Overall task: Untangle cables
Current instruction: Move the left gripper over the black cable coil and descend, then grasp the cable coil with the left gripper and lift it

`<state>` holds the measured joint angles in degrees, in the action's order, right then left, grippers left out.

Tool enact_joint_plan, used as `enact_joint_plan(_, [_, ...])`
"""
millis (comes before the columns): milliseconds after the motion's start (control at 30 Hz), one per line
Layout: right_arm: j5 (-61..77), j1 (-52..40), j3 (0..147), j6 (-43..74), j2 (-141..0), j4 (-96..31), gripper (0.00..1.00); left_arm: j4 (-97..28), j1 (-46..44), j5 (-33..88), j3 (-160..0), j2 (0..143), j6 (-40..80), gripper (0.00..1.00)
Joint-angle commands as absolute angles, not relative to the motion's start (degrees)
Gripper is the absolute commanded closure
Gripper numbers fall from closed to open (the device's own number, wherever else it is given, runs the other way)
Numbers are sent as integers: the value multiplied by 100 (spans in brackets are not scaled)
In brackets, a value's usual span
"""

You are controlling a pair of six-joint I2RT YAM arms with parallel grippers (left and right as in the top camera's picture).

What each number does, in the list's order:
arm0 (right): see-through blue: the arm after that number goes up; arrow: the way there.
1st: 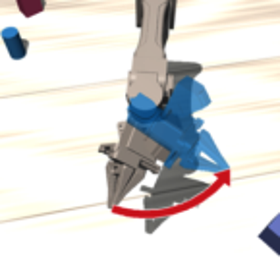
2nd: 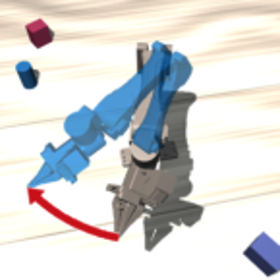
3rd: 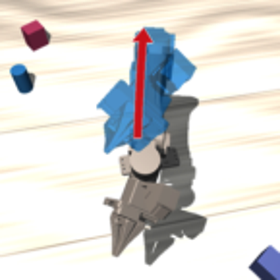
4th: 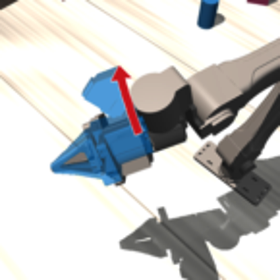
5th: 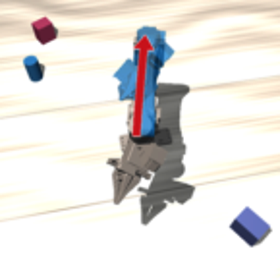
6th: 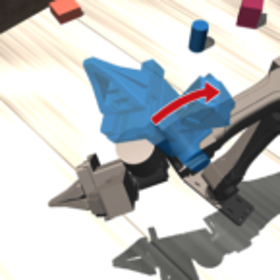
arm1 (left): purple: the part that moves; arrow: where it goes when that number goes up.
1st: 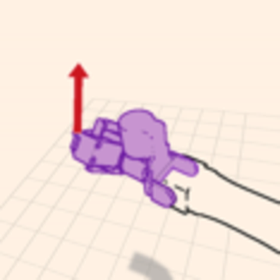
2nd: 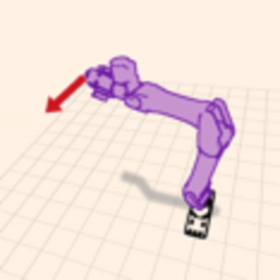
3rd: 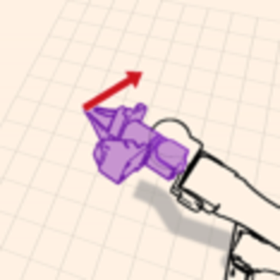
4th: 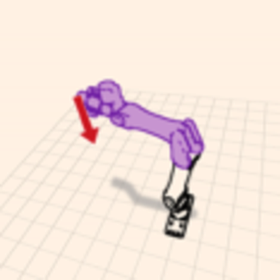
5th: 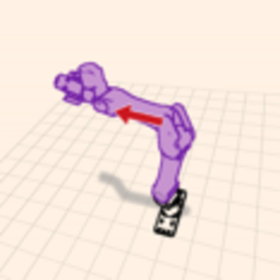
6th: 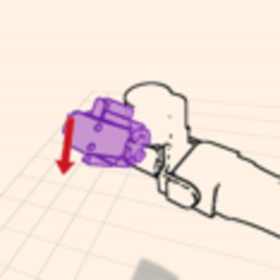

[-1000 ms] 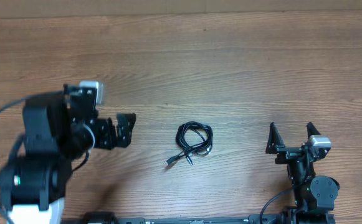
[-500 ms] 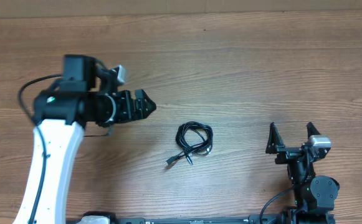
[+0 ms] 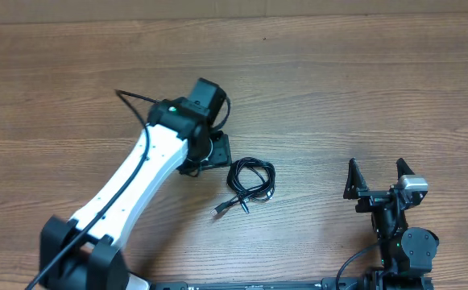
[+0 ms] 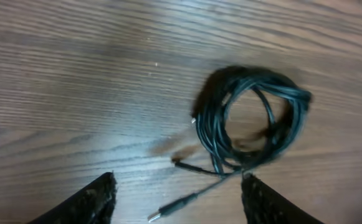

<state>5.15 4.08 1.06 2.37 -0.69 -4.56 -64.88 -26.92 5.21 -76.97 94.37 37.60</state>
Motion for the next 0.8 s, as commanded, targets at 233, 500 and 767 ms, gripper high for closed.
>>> enact_joint_plan(233, [521,377,45,259,-16,-432,0,-5857,-3061,847,-7797,10571,4257,37])
enact_joint_plan(500, [521,377,45,259,-16,-432,0,-5813,-3297,593,-7762,11008,4174,38])
enact_joint_plan(767, [521,377,45,259,-16,-432,0,-5511,-3527,255,-7760,11496,4174,76])
